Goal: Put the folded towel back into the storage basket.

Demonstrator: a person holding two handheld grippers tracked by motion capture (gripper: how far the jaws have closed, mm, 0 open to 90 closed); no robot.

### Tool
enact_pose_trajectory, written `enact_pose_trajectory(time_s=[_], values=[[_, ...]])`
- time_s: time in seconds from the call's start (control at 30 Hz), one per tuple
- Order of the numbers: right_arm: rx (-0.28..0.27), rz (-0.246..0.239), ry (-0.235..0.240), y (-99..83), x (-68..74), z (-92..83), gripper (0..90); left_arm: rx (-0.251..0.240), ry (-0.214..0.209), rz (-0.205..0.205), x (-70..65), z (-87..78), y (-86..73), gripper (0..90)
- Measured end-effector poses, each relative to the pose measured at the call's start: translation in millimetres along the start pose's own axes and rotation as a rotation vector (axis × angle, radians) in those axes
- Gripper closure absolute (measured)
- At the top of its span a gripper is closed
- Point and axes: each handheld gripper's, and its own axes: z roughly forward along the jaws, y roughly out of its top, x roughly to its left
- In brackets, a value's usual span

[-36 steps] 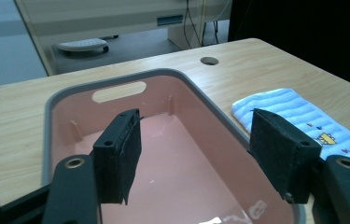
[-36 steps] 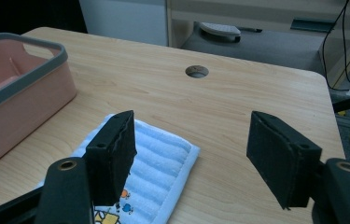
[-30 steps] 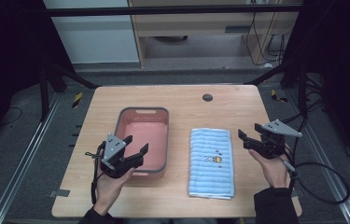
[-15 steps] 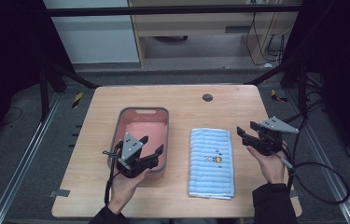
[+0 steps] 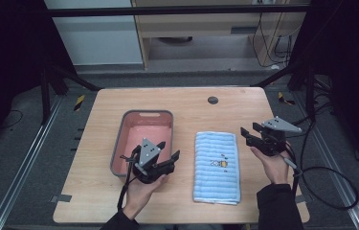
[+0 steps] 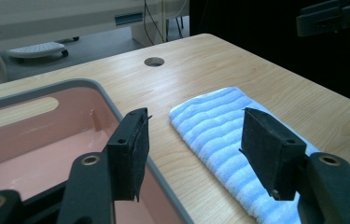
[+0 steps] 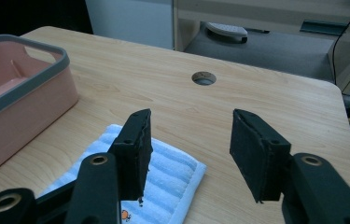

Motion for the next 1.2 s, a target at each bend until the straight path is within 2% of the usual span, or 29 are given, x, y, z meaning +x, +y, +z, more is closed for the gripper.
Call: enact_pose_trajectory(time_s=[0.5,0.93,1.2], values=[[0.023,0.002,-0.003,-6.1,-1.9,16.7,53.0,0.042,-0.046,0.017,-25.2,22.3,-10.2,43.6],[0.063,0.017,-0.003,-17.6,-5.4,31.7,53.2,0.102,-0.076,0.012,-37.0,36.5,-29.5,44.7],[0.087,0.019,-0.001,-24.2,-4.2,43.5,52.7,0.143,-0.088,0.043,-46.9,44.2,-39.2,45.0]])
